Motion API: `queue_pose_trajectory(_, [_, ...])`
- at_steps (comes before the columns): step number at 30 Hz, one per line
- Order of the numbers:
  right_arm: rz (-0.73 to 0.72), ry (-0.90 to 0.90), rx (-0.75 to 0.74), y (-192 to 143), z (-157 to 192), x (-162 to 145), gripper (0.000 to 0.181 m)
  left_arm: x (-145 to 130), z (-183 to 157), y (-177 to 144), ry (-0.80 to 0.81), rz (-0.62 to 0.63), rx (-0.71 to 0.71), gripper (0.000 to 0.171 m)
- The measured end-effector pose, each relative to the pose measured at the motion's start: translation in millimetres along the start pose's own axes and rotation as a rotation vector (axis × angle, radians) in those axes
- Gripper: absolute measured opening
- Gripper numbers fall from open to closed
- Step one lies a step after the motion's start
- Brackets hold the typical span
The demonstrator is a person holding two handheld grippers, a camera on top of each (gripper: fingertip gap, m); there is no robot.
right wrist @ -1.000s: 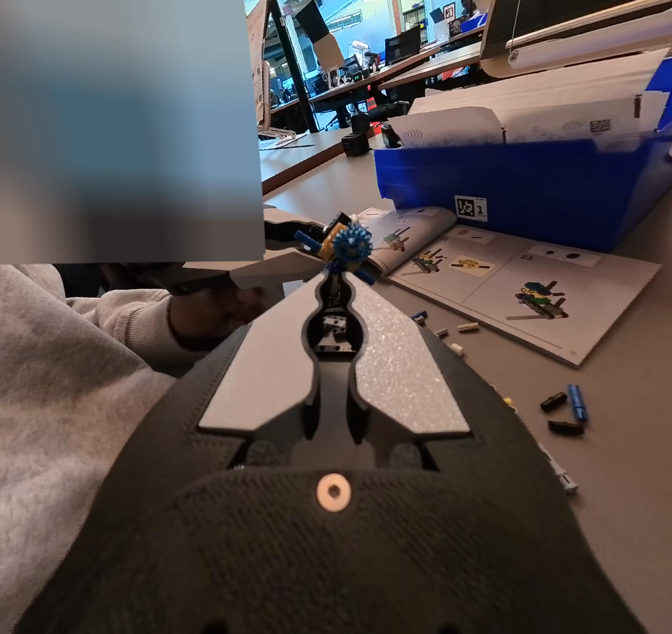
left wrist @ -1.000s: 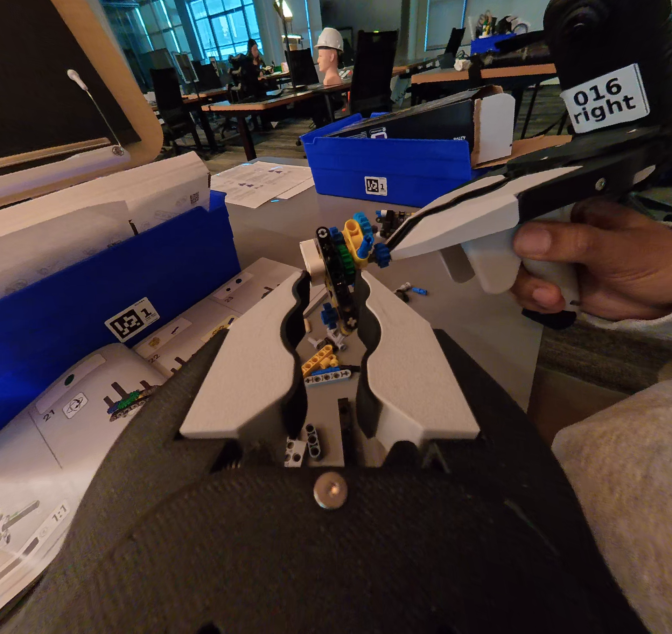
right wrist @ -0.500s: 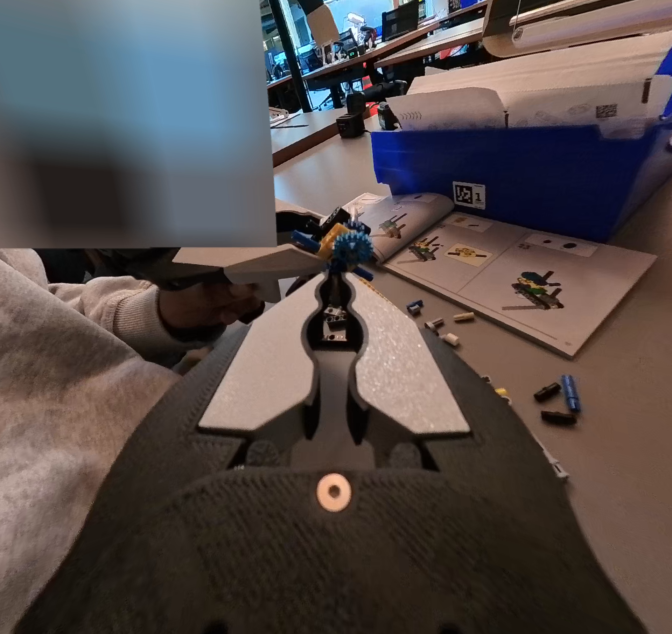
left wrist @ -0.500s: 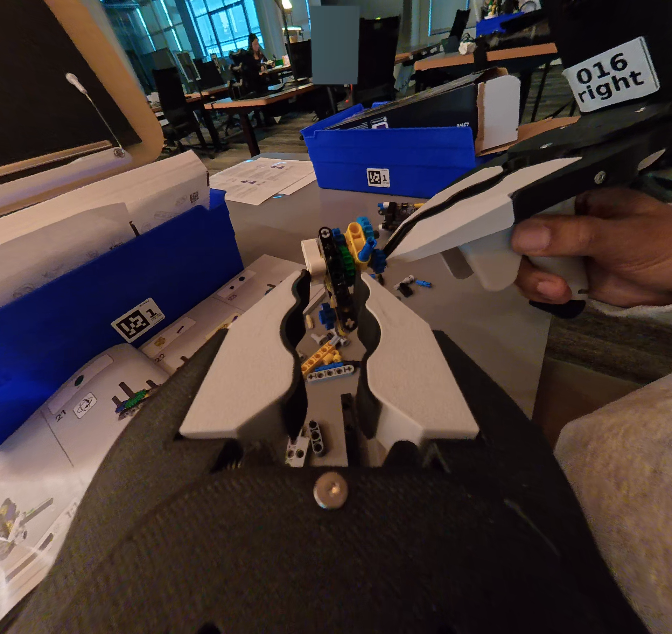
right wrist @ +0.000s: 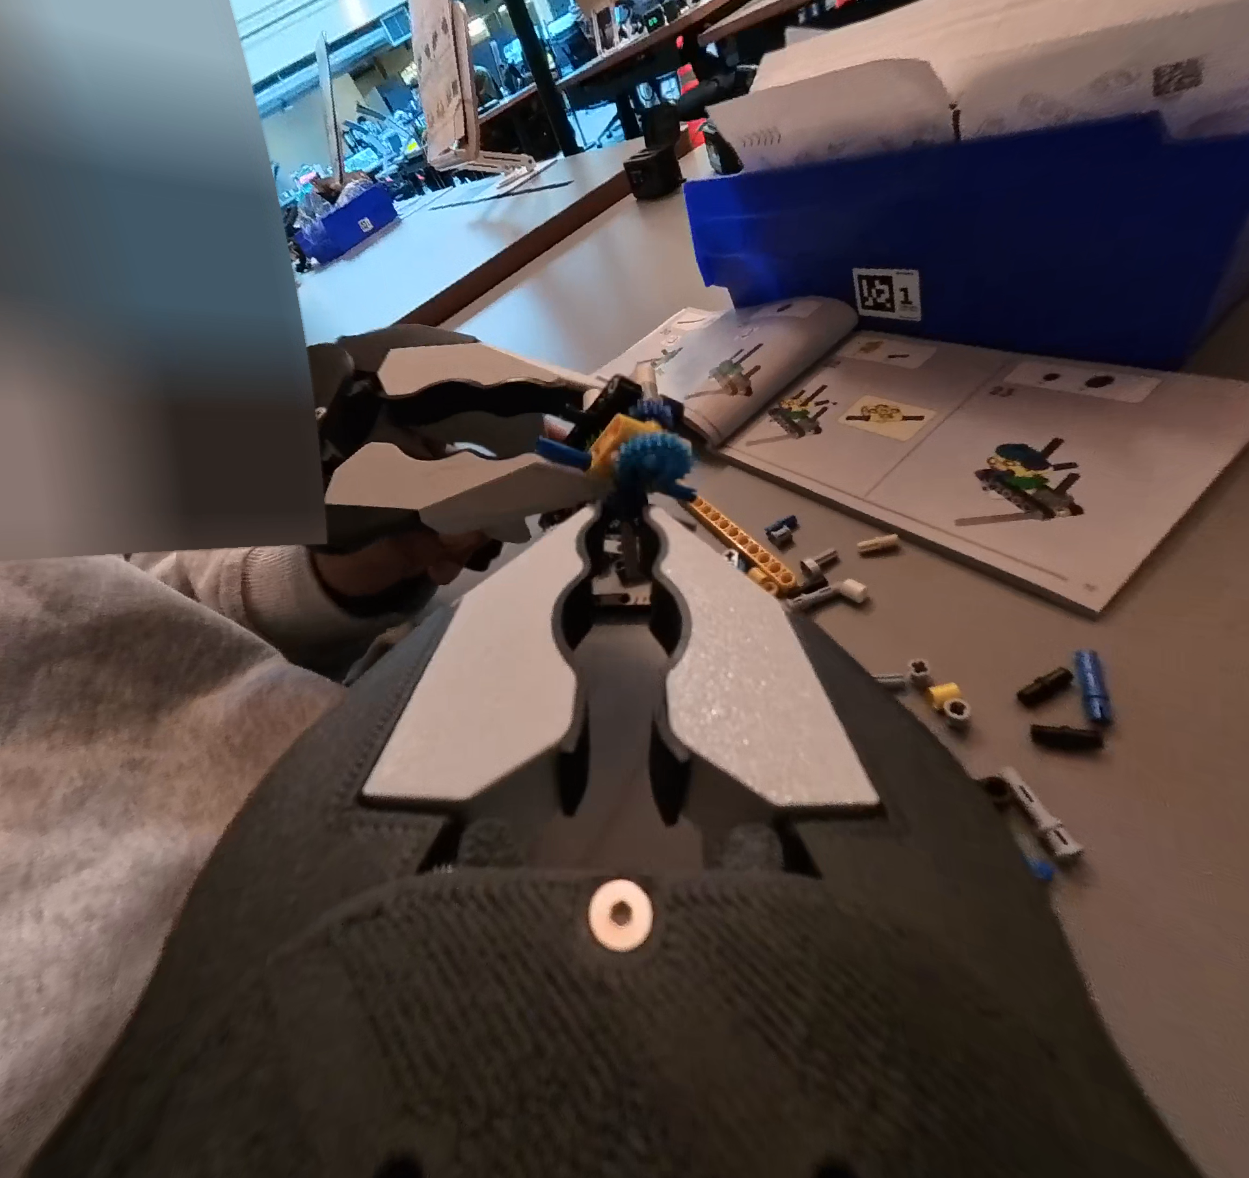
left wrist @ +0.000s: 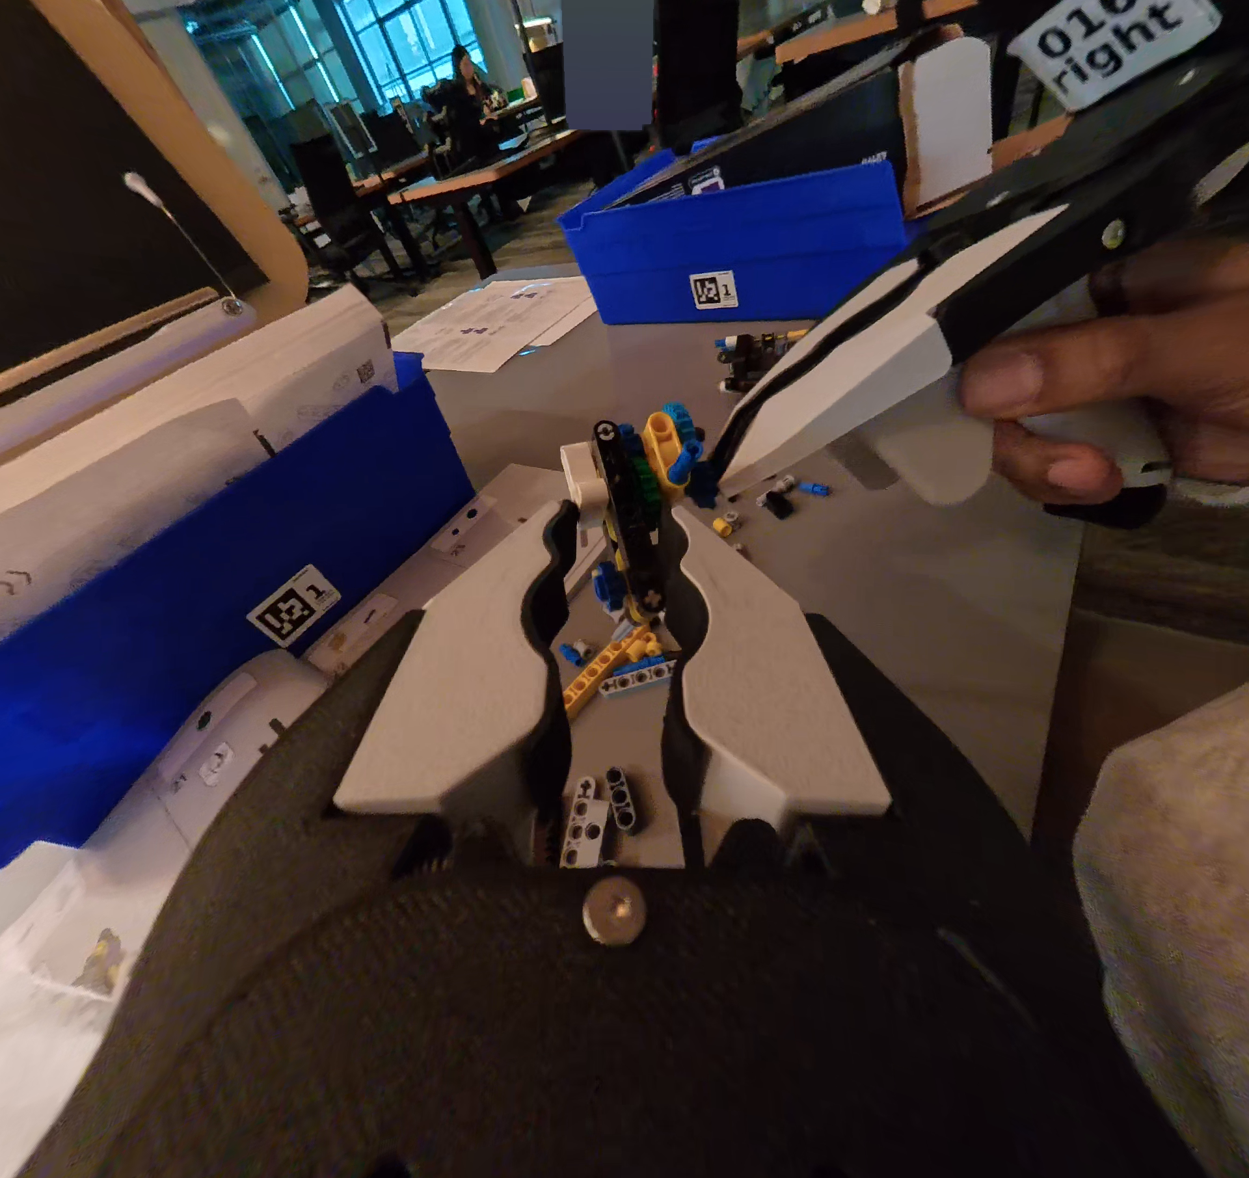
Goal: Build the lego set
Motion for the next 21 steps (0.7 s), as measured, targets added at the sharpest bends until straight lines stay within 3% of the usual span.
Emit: queue_pose_trajectory(21, [0.074,0.051,0.060,-4.3,-5.1,-1.5,0.003,-4.3,-3.0,-2.0,0.050,-0.024,-0.035,0.021])
Point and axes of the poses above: each gripper's, where its closed fingertips meet, y out along the fingers, x out of its top, z = x × y across the jaws, the point moved 10 cm from there along -y, back along the fingers, and after that the axes turned 13 degrees about x, right-handed, at the moved point
